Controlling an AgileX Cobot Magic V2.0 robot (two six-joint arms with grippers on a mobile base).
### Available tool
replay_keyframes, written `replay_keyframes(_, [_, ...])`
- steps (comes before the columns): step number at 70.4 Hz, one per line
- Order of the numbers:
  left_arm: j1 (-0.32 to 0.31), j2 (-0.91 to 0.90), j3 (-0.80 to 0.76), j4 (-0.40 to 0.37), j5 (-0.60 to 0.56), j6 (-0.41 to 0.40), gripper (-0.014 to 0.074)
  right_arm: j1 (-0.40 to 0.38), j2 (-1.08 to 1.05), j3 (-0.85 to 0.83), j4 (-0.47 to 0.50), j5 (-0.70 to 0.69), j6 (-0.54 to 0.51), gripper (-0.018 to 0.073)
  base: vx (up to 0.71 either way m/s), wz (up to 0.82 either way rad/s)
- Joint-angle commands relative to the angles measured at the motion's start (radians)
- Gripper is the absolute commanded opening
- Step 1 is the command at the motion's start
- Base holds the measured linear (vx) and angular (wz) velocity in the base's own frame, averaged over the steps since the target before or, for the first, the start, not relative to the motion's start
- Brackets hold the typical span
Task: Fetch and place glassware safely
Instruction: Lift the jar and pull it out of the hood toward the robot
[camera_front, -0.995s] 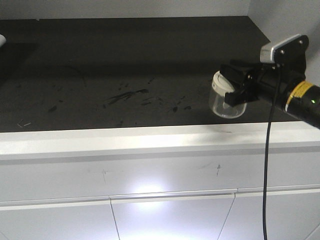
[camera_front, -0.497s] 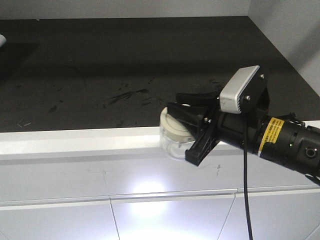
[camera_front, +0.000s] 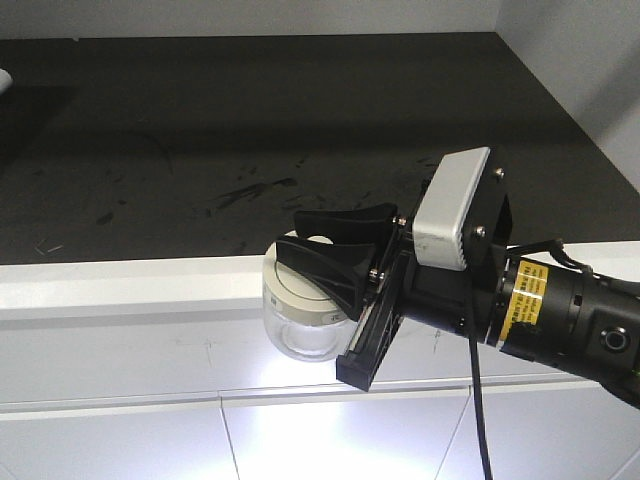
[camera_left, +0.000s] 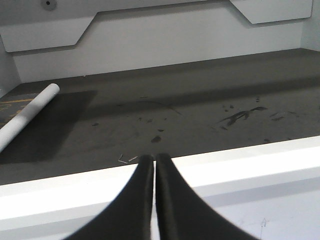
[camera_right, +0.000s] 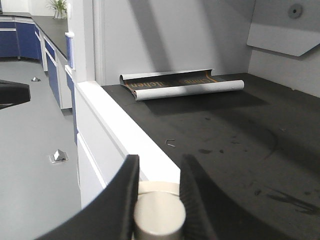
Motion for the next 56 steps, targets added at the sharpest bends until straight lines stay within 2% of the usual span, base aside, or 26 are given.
replay_keyframes(1, [0.002, 0.012, -0.027, -0.009, -0.068, -0.005, -0.0007, 0.002, -0.031, -0.029, 0.044, -0.063, 0.002, -0.0003, 0.0, 0.0])
replay_keyframes(56, [0.002, 0.012, -0.027, -0.009, -0.068, -0.005, -0.0007, 0.002, -0.031, -0.029, 0.043, -0.063, 0.002, -0.0003, 0.0, 0.0])
